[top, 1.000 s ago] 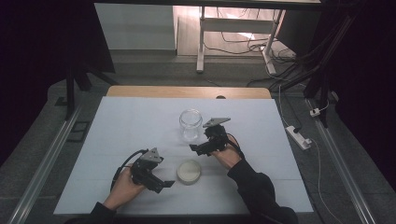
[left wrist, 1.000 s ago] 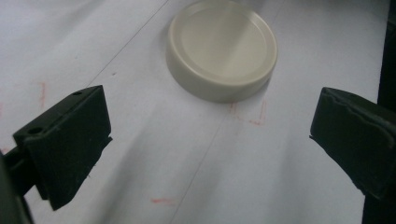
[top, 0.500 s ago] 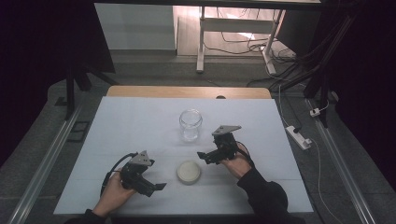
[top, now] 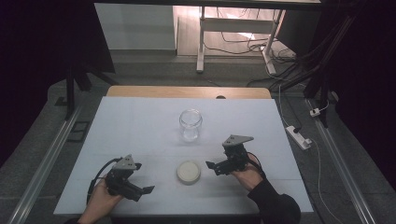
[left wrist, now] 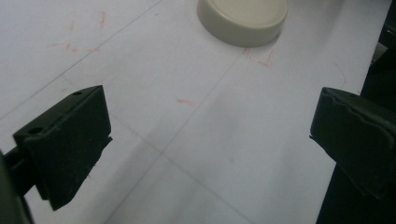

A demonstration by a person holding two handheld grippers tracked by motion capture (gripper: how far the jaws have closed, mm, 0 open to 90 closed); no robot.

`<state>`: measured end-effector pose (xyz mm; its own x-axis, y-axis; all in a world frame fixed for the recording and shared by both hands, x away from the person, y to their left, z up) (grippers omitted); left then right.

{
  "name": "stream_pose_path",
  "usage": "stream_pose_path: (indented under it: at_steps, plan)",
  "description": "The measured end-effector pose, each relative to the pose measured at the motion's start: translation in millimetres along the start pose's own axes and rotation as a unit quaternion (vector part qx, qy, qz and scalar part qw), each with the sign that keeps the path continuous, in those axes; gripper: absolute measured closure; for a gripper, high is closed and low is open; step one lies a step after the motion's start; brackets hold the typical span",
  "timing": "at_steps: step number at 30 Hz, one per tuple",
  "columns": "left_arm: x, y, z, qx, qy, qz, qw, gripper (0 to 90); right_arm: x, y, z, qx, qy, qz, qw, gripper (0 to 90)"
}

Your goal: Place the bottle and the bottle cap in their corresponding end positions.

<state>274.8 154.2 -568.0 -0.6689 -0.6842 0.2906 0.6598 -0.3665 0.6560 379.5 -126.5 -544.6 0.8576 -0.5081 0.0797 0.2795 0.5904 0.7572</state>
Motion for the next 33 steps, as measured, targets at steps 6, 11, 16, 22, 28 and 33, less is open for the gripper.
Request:
stream_pose_path:
  at_steps: [6, 11, 16, 22, 28, 33]
  plan:
    - [-5.3, -12.7, 12.9, 0.011, 0.012, 0.021, 0.9997, 0.0, -0.9, -15.4, 14.4, -0.006, -0.009, -0.005, 0.9999, 0.0]
    - [-11.0, -23.7, 23.6, 0.019, 0.022, 0.038, 0.9989, 0.0, -2.6, -29.8, 27.3, -0.012, -0.021, -0.010, 0.9997, 0.0]
    - [-15.6, -32.9, 33.3, 0.030, 0.033, 0.048, 0.9979, 0.0, -4.4, -42.1, 43.2, -0.012, -0.034, -0.014, 0.9993, 0.0]
    - [-20.5, -43.9, 44.7, 0.039, 0.045, 0.062, 0.9963, 0.0, -3.9, -57.6, 64.8, -0.008, -0.056, -0.025, 0.9981, 0.0]
    - [-25.7, -55.4, 56.4, 0.049, 0.058, 0.080, 0.9939, 0.0, -5.2, -76.2, 82.8, -0.017, -0.076, -0.040, 0.9962, 0.0]
    - [-29.4, -64.6, 62.9, 0.049, 0.072, 0.088, 0.9923, 0.0, -7.4, -89.2, 94.3, -0.021, -0.084, -0.056, 0.9946, 0.0]
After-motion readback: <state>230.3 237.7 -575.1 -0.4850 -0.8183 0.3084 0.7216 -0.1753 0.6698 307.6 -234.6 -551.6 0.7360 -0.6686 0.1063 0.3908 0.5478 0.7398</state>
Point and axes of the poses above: each handheld gripper's, and its own axes: z roughly backward along the jaws, y roughly out of its top, x roughly to its right, the point moved 8 cm from there along -z, roughly forward along the jaws, and after that the axes turned 10 degrees about z, right-handed, at the moved point
